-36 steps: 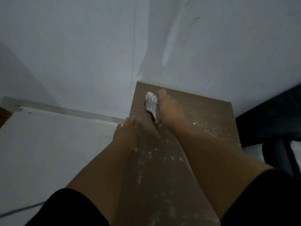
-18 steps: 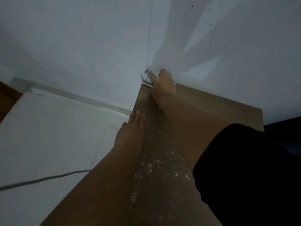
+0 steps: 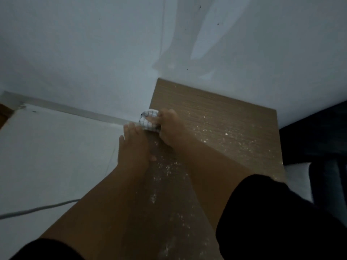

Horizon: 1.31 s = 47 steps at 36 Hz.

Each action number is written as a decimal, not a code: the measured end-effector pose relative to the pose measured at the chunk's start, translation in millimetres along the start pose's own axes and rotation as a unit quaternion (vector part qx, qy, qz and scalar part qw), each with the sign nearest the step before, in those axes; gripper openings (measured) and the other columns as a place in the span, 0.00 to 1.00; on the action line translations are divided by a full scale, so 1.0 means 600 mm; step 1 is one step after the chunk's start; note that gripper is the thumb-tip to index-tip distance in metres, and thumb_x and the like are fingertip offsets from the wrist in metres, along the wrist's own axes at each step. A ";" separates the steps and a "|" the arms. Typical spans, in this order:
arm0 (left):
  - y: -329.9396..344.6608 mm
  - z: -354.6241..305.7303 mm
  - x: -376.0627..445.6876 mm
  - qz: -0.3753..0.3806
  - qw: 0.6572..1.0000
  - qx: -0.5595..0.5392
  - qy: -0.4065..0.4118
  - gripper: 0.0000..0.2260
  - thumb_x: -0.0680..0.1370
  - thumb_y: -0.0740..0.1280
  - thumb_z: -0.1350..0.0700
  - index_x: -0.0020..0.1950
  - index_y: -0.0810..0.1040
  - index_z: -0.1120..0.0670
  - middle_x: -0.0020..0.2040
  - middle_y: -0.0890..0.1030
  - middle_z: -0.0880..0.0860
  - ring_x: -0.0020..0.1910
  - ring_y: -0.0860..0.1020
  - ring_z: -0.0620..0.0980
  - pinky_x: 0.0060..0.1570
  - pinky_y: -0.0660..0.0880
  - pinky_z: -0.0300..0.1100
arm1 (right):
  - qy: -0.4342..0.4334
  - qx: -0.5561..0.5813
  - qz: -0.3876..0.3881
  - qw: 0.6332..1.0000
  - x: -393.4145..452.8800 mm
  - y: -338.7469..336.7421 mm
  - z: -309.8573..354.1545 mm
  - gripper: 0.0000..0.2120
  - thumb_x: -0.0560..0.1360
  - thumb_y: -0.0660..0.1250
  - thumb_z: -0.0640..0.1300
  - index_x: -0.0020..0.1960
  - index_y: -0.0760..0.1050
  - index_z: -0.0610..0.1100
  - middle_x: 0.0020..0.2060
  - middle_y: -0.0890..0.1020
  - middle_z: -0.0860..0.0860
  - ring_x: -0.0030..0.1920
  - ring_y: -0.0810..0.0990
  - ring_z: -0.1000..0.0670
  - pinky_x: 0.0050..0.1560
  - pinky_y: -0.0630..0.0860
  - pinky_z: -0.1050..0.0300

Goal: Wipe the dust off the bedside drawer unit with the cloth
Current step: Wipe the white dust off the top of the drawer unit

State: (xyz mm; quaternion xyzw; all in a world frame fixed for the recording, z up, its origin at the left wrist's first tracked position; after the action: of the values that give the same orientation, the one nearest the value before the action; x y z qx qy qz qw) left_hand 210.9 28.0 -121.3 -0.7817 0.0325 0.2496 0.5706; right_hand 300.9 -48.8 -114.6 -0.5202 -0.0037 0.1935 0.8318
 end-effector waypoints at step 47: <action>0.049 -0.085 0.029 0.150 0.977 0.120 0.091 0.65 0.62 0.79 0.47 0.76 0.30 0.59 0.77 0.31 0.56 0.77 0.35 0.56 0.76 0.49 0.51 | 0.009 -0.065 -0.050 0.997 0.158 -0.109 -0.127 0.19 0.77 0.60 0.37 0.66 0.72 0.49 0.59 0.72 0.42 0.61 0.70 0.41 0.61 0.71 0.48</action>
State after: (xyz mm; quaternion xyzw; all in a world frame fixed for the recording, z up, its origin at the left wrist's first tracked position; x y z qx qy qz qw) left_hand 234.2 -24.6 -142.8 -0.7134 0.2310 0.2545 0.6107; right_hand 425.1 -108.9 -111.4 -0.5742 -0.0352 0.1466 0.8047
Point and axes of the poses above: each hand's wrist, its own x-axis towards the middle knuckle, its own y-axis out of the palm, z = x × y, the point moved 10 cm from there along x, towards the middle knuckle
